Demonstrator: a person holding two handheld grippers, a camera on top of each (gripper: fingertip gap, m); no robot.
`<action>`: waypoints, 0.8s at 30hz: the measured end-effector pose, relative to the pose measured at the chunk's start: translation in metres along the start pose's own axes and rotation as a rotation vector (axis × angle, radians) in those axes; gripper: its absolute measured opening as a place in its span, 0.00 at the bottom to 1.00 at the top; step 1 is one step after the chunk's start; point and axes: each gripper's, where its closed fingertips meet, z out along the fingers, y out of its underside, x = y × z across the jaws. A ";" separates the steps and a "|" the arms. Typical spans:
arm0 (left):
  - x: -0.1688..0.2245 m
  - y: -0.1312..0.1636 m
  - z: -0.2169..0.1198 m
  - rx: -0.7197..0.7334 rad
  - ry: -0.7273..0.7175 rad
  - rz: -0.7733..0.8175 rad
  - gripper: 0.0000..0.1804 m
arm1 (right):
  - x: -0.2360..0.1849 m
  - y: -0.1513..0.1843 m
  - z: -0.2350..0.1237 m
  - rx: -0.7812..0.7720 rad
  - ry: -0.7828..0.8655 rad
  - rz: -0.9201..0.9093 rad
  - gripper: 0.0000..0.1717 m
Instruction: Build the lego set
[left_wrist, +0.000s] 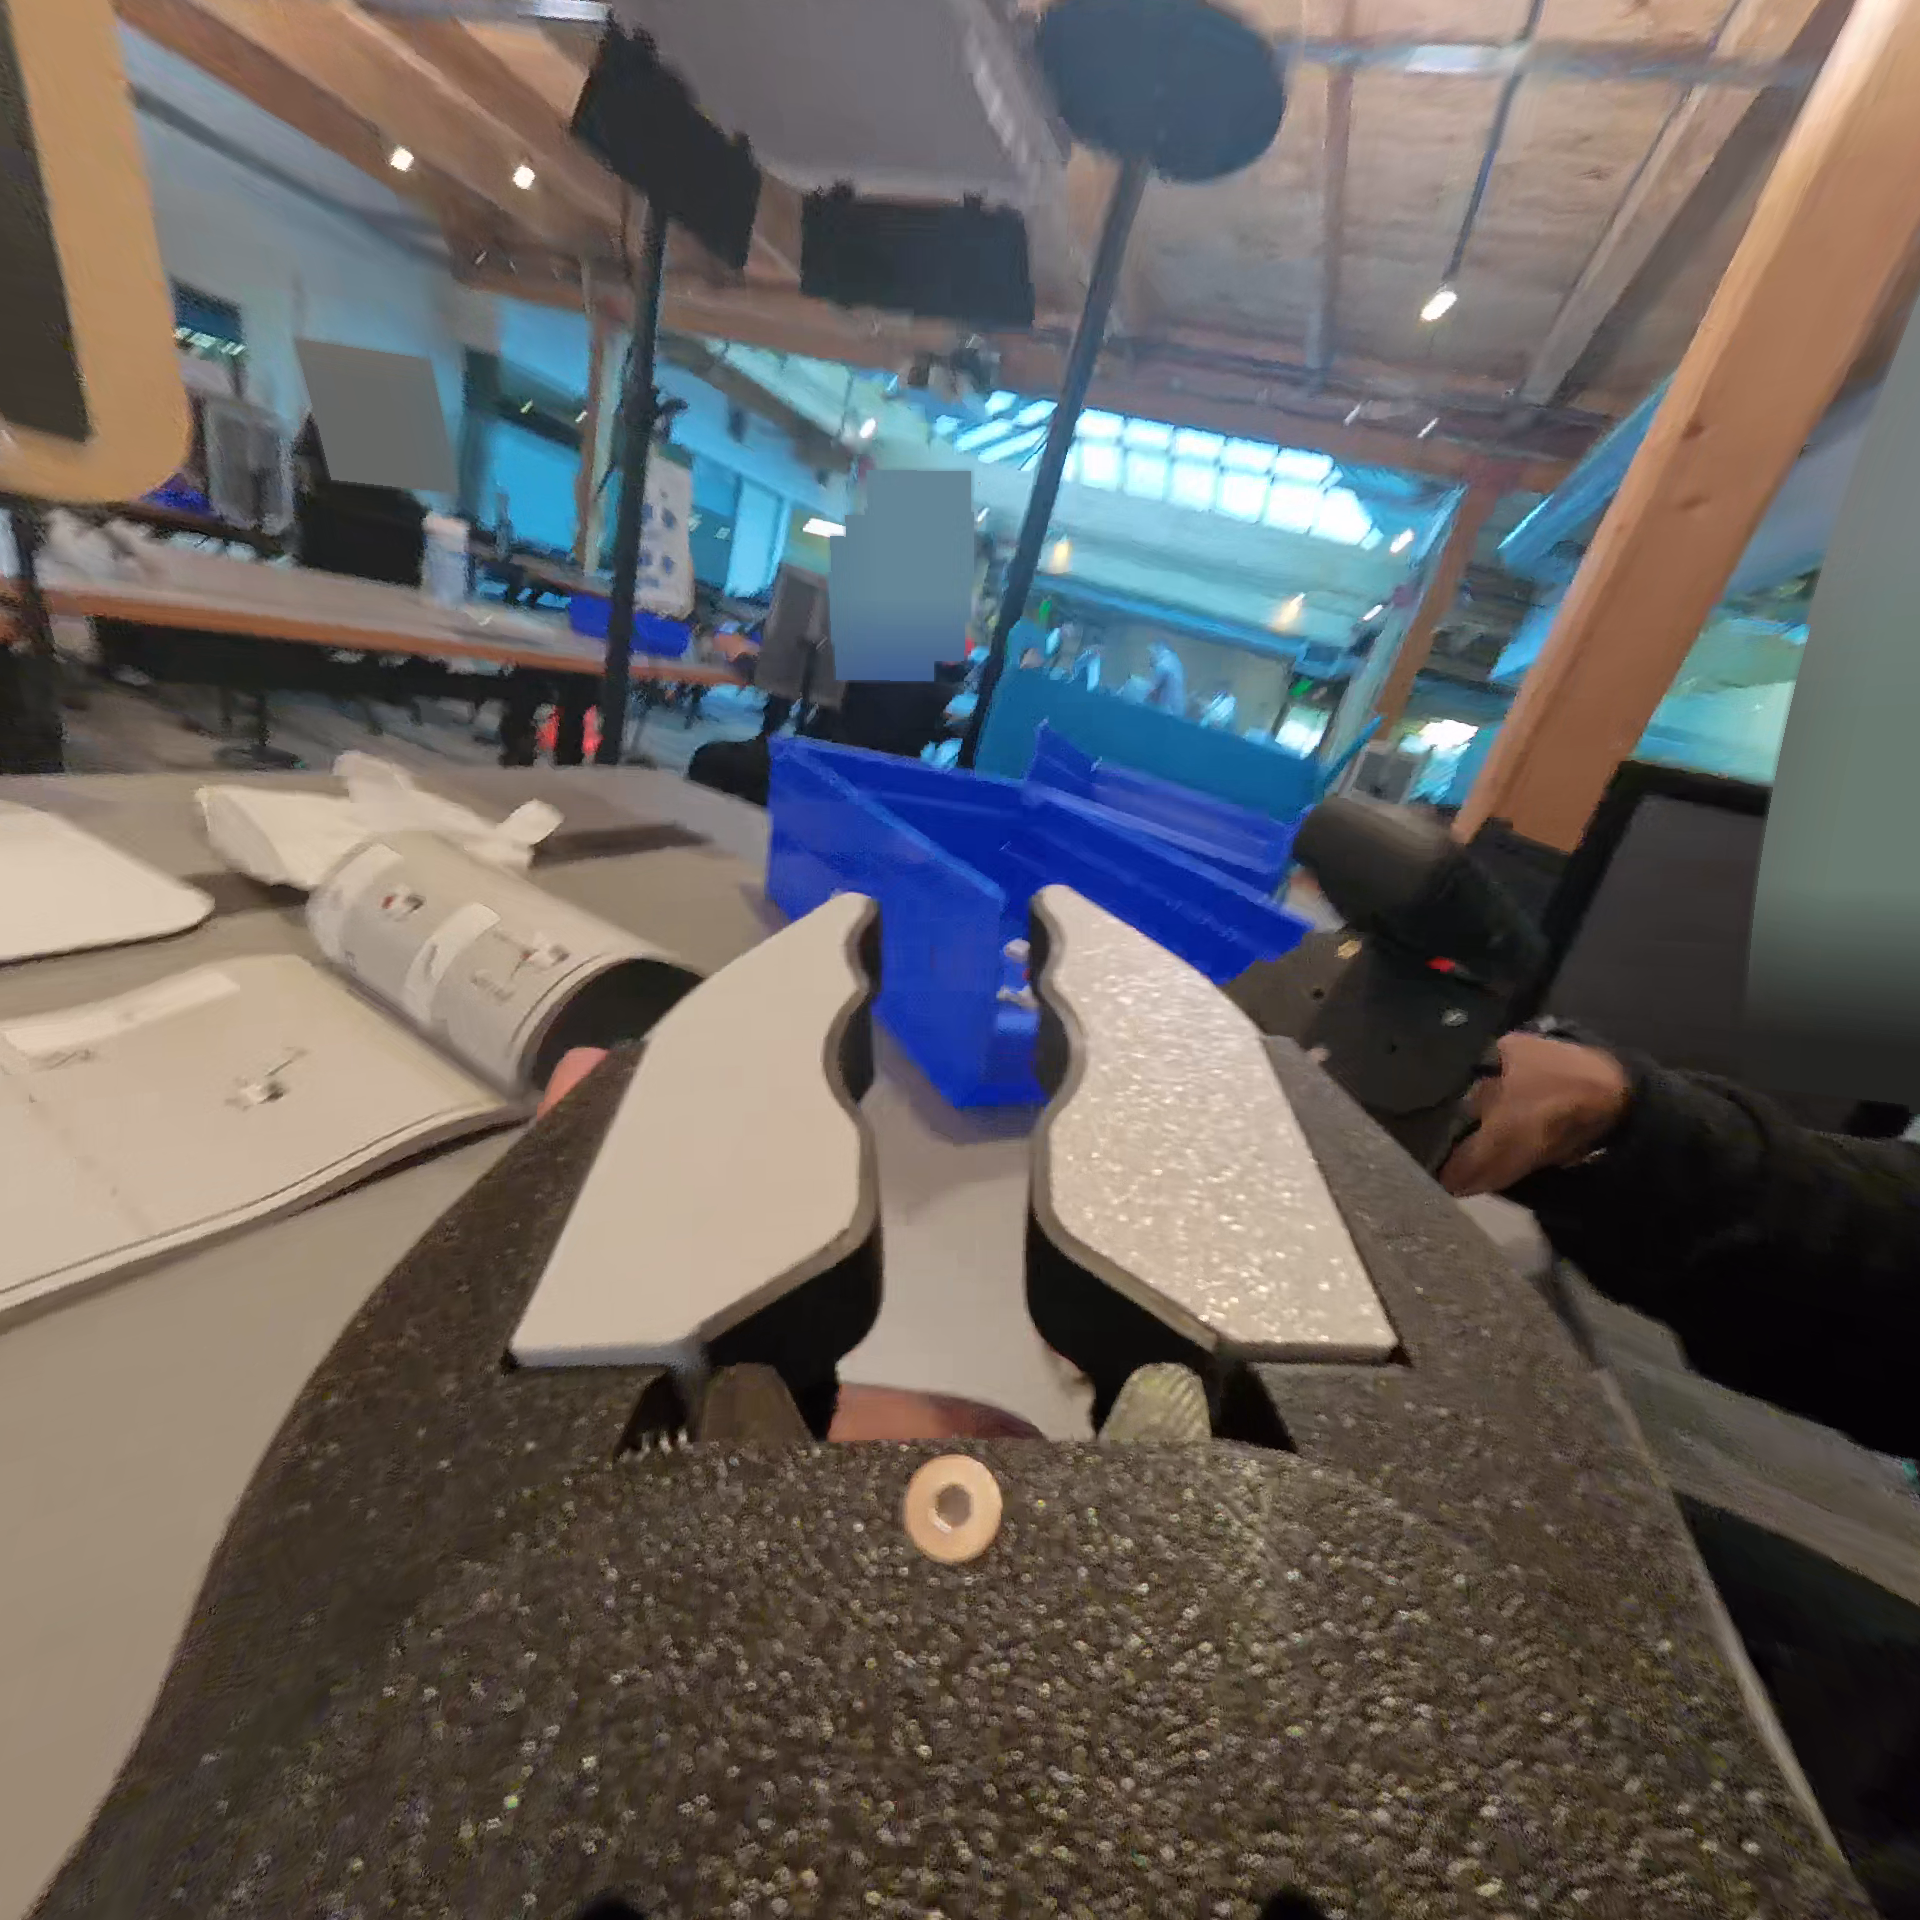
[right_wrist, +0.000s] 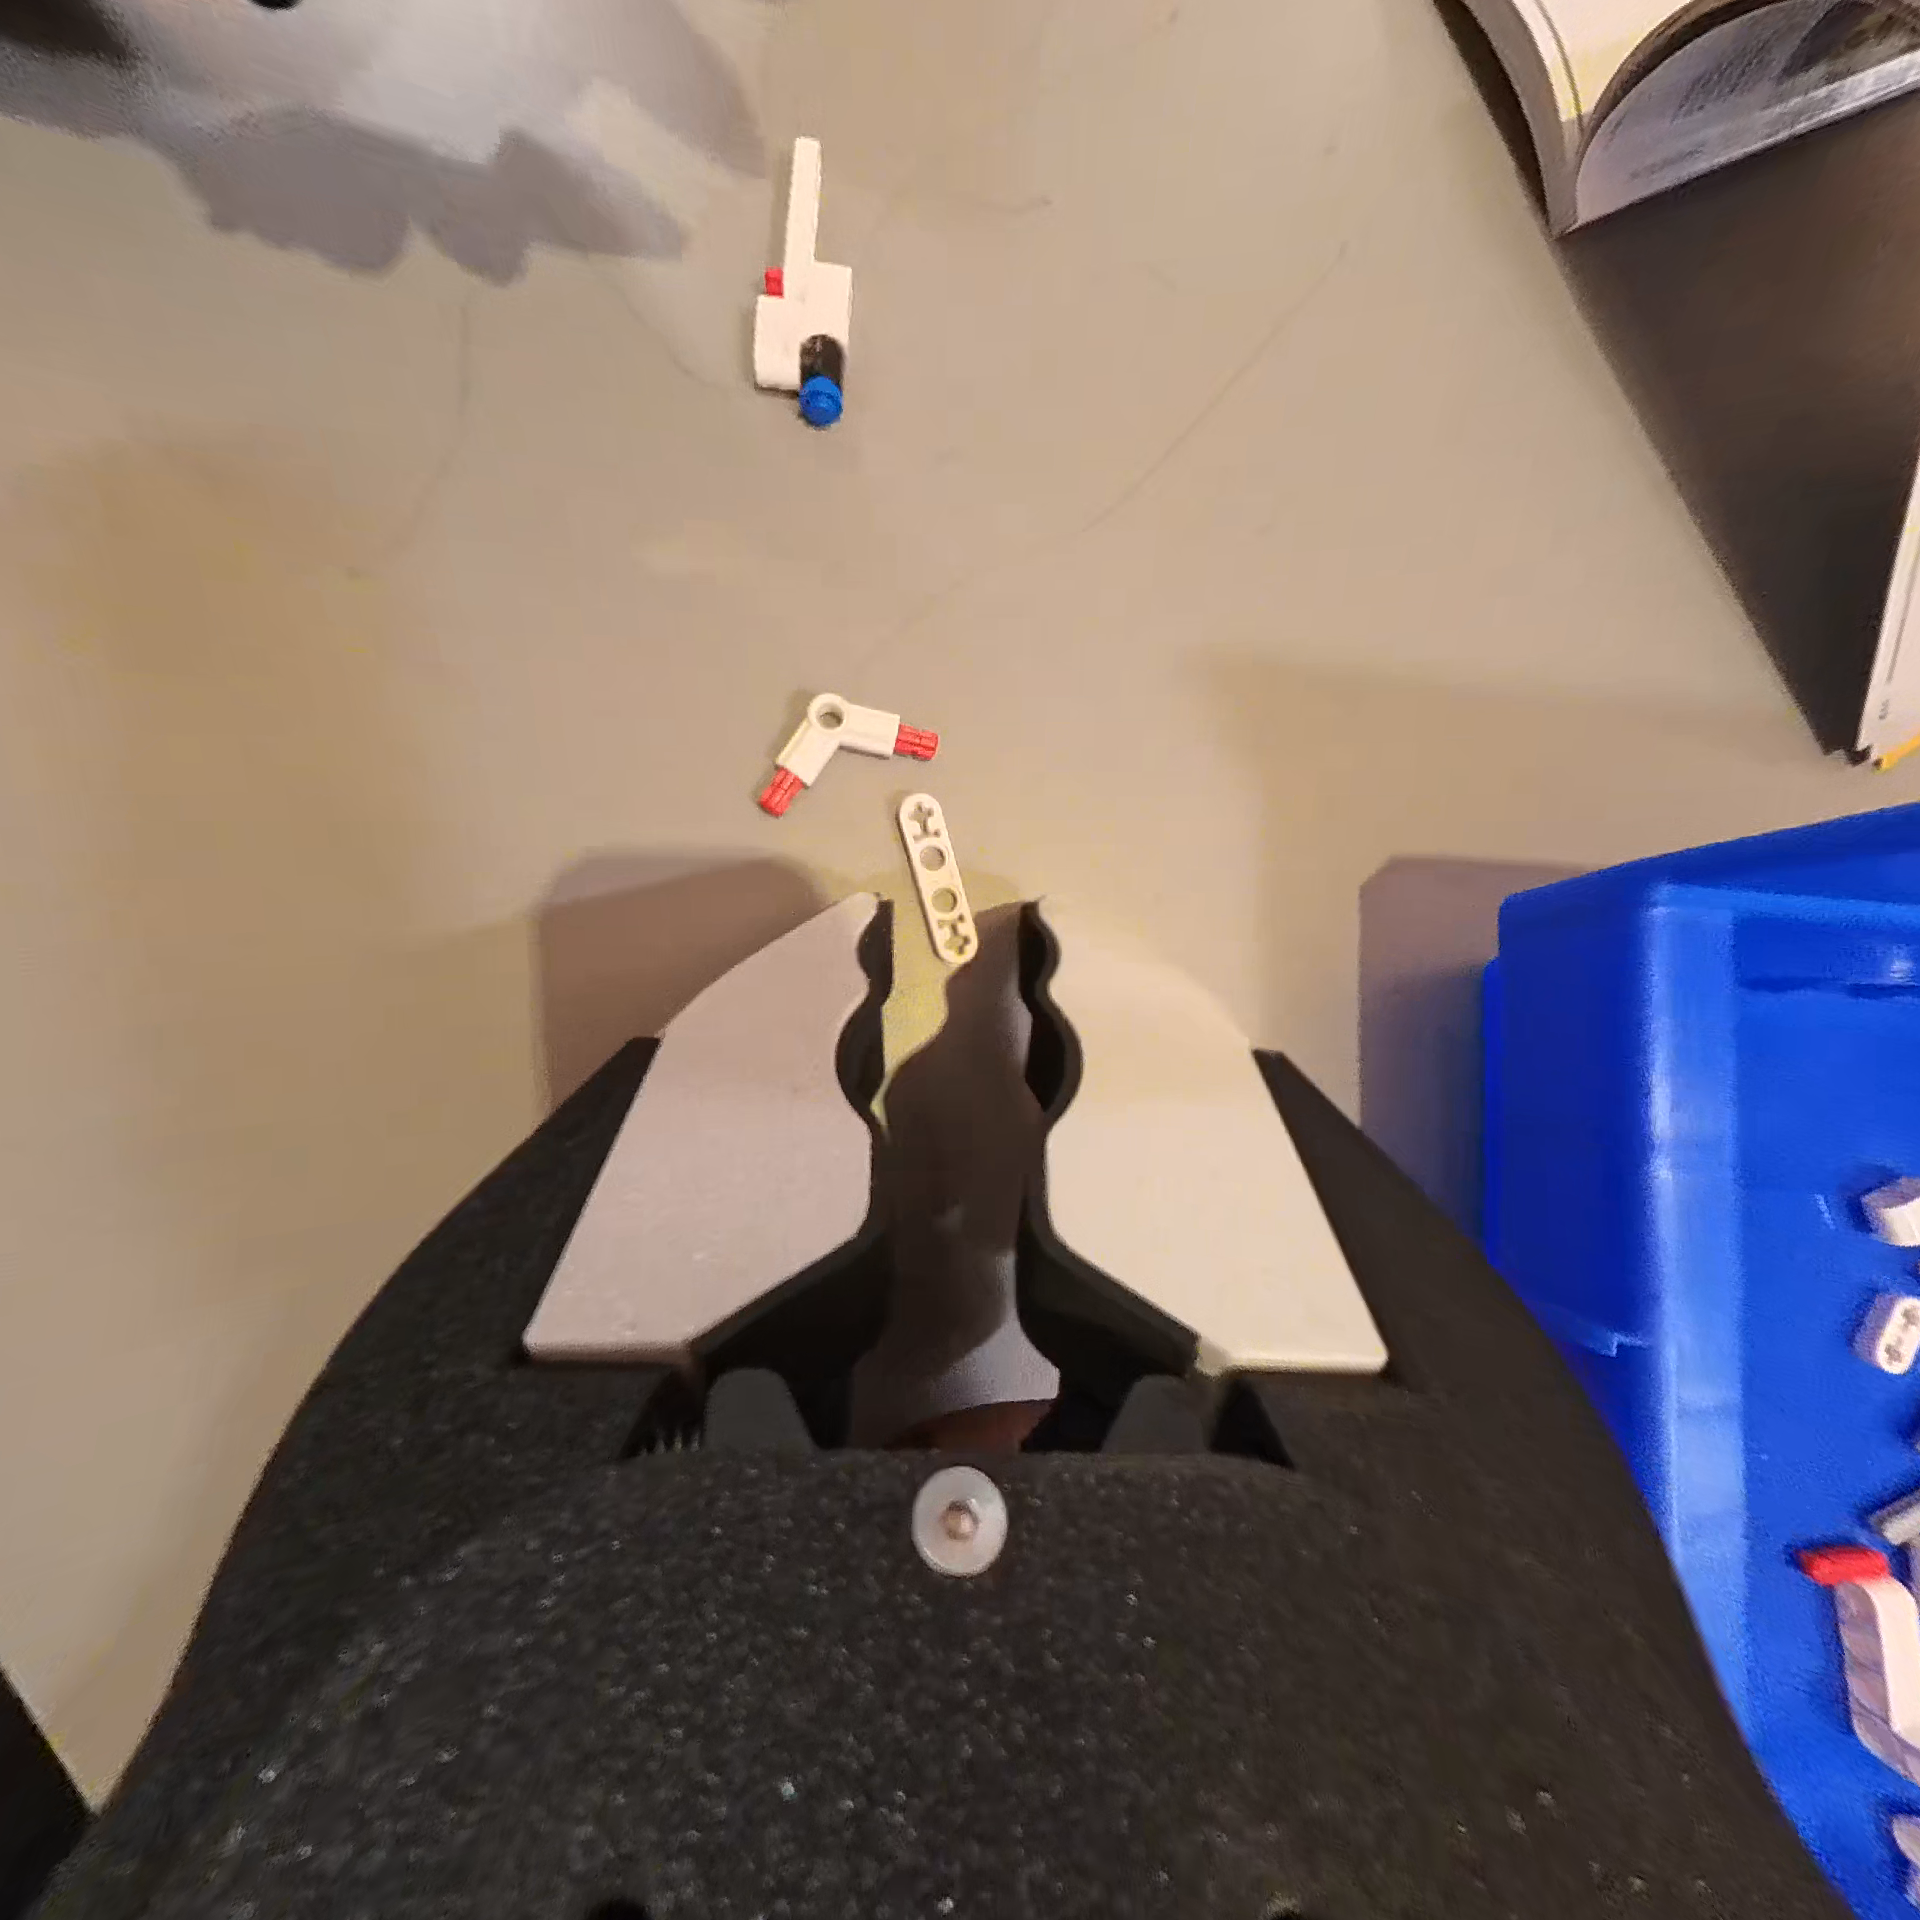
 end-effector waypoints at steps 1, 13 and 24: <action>-0.005 0.006 0.000 -0.038 -0.020 0.012 0.17 | -0.001 0.000 0.001 -0.004 -0.010 -0.003 0.09; -0.015 0.059 -0.010 -0.348 -0.059 -0.425 0.17 | 0.022 -0.067 -0.015 0.235 0.394 -0.308 0.04; -0.012 0.060 -0.011 -0.323 -0.114 -0.526 0.17 | -0.002 -0.130 -0.009 0.359 0.756 -0.559 0.04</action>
